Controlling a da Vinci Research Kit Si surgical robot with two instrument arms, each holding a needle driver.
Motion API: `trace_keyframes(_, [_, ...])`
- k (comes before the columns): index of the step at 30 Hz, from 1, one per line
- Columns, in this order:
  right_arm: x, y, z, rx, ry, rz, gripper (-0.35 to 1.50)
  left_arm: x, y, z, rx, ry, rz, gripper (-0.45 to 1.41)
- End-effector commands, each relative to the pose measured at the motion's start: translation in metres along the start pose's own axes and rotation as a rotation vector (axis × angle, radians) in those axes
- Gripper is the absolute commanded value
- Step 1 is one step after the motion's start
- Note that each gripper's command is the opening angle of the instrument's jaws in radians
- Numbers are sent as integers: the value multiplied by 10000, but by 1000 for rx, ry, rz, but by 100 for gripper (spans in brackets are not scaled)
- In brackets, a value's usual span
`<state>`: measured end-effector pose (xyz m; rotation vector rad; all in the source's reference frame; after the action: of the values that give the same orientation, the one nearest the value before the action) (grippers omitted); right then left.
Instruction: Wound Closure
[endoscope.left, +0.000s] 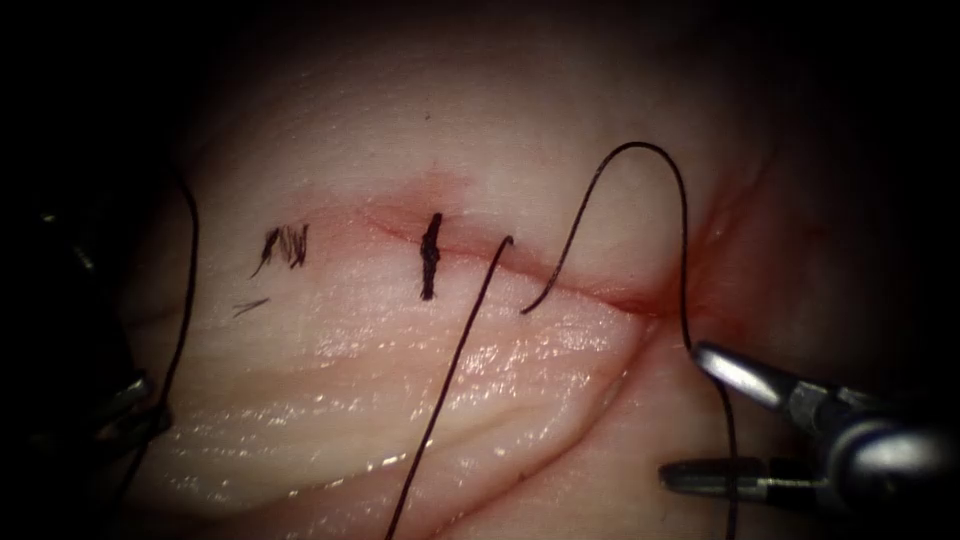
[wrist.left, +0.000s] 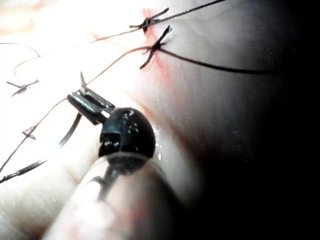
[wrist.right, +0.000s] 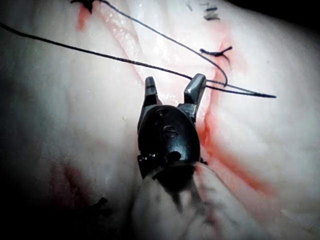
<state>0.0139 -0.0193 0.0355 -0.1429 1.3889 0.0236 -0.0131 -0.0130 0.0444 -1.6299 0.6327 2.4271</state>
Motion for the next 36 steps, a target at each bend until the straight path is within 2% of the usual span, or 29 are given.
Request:
trace_keyframes(1, [-1,-3,-4,-15,17,30,148,-3,5,6,1,1,0,-45])
trace_keyframes(2, [1,-3,-11,-11,25,32,148,-3,5,7,1,1,0,-45])
trace_keyframes(5, [0,0,-23,-63,-24,67,148,-3,5,6,1,1,0,-45])
trace_keyframes(9, [-13,8,-41,-156,-53,230,148,-3,5,6,0,1,0,-45])
trace_keyframes(13, [-29,13,-57,-174,-73,439,148,-3,5,5,0,2,0,-45])
trace_keyframes(17, [-43,13,-71,-162,-79,561,148,-3,5,5,-1,2,0,-45])
trace_keyframes(20, [-52,13,-79,-204,-70,695,148,-4,5,5,-1,3,0,-45])
trace_keyframes(22, [-59,13,-81,-197,-69,749,148,-4,4,4,-2,3,0,-45])
trace_keyframes(26, [-69,5,-76,-142,-60,844,148,-4,4,4,-2,3,0,-45])
trace_keyframes(29, [-73,2,-62,-124,-48,848,148,-4,4,4,-2,3,0,-45])
trace_keyframes(33, [-73,0,-27,-37,-77,842,148,-3,5,6,-1,3,0,-45])
trace_keyframes(36, [-69,2,1,-11,-29,826,148,-4,5,5,-4,2,1,-45])
